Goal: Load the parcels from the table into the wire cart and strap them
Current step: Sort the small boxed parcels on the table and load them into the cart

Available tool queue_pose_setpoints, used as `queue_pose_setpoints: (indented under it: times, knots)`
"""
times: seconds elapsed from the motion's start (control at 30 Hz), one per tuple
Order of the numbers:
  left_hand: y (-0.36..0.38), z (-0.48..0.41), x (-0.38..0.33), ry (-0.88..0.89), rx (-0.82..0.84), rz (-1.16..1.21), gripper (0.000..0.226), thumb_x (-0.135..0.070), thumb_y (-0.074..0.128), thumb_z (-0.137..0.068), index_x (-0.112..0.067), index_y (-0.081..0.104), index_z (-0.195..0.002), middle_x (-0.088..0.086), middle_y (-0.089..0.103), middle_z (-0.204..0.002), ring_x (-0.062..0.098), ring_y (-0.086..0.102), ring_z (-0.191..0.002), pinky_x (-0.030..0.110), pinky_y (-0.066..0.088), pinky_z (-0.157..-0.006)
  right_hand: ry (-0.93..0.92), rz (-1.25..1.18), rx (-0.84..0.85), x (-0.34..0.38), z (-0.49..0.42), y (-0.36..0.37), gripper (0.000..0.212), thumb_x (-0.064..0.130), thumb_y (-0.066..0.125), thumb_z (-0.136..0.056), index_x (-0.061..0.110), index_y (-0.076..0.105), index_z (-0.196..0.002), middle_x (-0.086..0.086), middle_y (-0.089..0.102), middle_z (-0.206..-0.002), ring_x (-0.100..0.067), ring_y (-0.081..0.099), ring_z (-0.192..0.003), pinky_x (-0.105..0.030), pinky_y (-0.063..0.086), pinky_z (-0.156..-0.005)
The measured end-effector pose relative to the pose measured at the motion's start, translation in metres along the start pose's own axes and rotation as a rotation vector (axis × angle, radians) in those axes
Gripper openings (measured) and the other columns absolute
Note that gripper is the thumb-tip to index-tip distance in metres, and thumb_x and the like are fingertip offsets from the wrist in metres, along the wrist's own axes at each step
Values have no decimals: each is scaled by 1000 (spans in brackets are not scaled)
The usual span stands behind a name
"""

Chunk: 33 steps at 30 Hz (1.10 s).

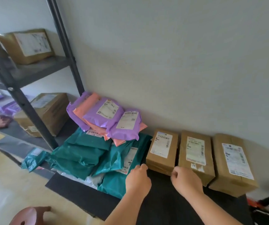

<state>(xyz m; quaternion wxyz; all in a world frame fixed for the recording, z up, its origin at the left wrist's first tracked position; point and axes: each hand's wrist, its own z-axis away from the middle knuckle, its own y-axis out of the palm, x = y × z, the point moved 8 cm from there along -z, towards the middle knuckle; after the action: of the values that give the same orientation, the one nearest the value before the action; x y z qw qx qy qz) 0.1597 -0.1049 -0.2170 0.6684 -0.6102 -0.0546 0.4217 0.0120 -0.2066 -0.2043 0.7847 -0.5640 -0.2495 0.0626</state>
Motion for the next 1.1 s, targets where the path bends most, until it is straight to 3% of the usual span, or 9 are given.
queue_pose_setpoints:
  times: [0.17, 0.3, 0.47, 0.63, 0.73, 0.8, 0.9, 0.97, 1.1]
  knots:
    - [-17, -49, -14, 20, -34, 89, 49, -18, 47, -94, -23, 35, -142, 2, 48, -136, 22, 53, -119, 34, 46, -90, 74, -179, -157, 3, -37, -26, 4, 29, 60, -94, 30, 62, -98, 15, 60, -82, 1, 59, -72, -18, 52, -67]
    - [-3, -77, -13, -8, 42, 191, 53, -31, 45, -99, -20, 28, -147, 5, 45, -141, 22, 53, -119, 34, 47, -93, 181, -413, -183, -2, -59, -23, 38, 20, 61, -94, 23, 56, -132, 6, 61, -127, -8, 61, -102, -15, 41, -74]
    - [16, -107, -11, -43, 127, 330, 60, -39, 46, -100, -17, 24, -151, 4, 45, -145, 20, 50, -125, 27, 42, -89, 267, -526, -159, -7, -74, -5, 52, 19, 61, -94, 22, 45, -144, 1, 54, -142, 6, 49, -74, -9, 35, -57]
    - [30, -120, -10, -64, 164, 412, 52, -35, 48, -100, -18, 32, -146, 1, 54, -138, 18, 56, -119, 23, 45, -80, 312, -509, -164, -1, -80, -3, 55, 21, 61, -94, 23, 42, -146, -1, 55, -141, -13, 61, -114, -29, 52, -90]
    - [35, -123, -11, -92, 172, 440, 52, -34, 48, -100, -16, 32, -146, 3, 53, -140, 20, 55, -122, 28, 47, -89, 334, -485, -159, 4, -81, -1, 60, 25, 64, -92, 25, 39, -147, 1, 56, -139, -8, 60, -102, -18, 49, -74]
    - [36, -123, -12, -96, 166, 436, 53, -34, 51, -99, -15, 34, -145, 3, 52, -140, 21, 55, -123, 33, 49, -94, 347, -498, -156, 5, -81, 2, 63, 26, 65, -91, 26, 37, -147, 2, 55, -139, 2, 52, -83, -9, 35, -57]
    - [37, -122, -9, -106, 161, 417, 54, -34, 53, -97, -15, 34, -144, 2, 52, -139, 21, 56, -121, 32, 50, -92, 378, -538, -156, 6, -80, 5, 61, 26, 65, -90, 28, 38, -145, 4, 57, -136, 6, 46, -69, -9, 30, -51]
    - [38, -121, -5, -125, 173, 424, 52, -35, 54, -96, -15, 36, -141, 3, 55, -136, 20, 58, -117, 32, 52, -91, 358, -554, -167, 10, -79, 3, 62, 25, 66, -89, 26, 40, -145, 3, 56, -136, 1, 54, -84, -11, 38, -57]
    - [40, -113, 0, -161, 195, 504, 48, -38, 54, -95, -17, 41, -136, 1, 59, -126, 19, 60, -109, 29, 51, -85, 315, -573, -207, 18, -72, -6, 66, 24, 66, -87, 23, 39, -147, 0, 52, -141, -16, 54, -122, -34, 53, -92]
